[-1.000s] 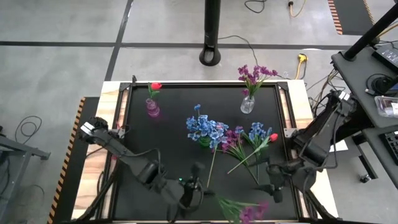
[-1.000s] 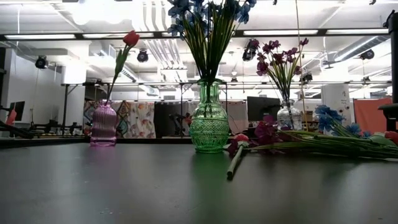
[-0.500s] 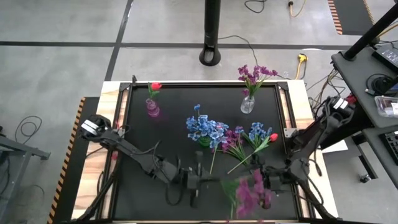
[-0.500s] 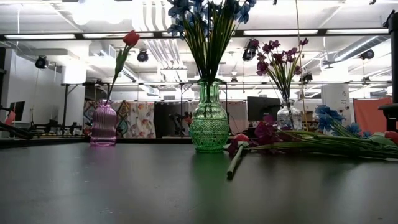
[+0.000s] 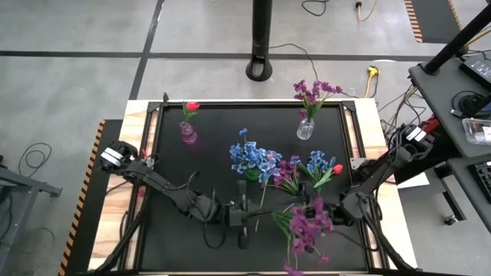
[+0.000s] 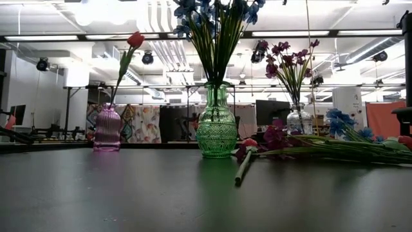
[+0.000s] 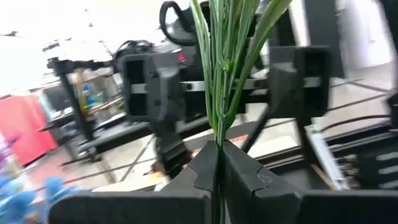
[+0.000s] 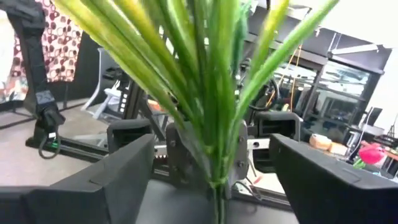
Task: Sort flowers into vase by color
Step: Put the left violet flowers into the transparent vase
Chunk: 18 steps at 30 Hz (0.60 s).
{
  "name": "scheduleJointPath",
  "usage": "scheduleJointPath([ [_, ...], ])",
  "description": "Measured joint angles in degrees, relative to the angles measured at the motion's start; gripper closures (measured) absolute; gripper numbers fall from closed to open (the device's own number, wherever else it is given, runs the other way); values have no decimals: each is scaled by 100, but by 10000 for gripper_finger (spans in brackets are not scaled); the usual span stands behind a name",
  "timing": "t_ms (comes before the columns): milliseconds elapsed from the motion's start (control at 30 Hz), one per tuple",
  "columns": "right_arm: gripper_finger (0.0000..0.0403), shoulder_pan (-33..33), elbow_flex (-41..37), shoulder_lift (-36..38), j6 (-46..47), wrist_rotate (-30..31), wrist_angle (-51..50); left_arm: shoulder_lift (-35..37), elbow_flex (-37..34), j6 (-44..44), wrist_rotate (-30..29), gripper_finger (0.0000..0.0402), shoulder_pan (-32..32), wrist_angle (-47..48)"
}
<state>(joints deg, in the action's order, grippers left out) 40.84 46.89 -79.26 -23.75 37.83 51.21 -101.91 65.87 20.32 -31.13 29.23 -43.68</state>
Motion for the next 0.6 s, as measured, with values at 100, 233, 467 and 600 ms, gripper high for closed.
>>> scheduleJointPath([
  [100,130,-126,49,1,164,-73,-38,0,0,6,-398,401,-4,0],
  [233,169,-316,122,-2,340,-83,-281,0,0,21,-481,401,-68,-11],
  [467,255,-470,203,7,621,-206,-605,0,0,21,-490,401,-125,-18],
  [600,323,-467,208,11,596,-209,-598,0,0,19,-482,400,-111,-32],
])
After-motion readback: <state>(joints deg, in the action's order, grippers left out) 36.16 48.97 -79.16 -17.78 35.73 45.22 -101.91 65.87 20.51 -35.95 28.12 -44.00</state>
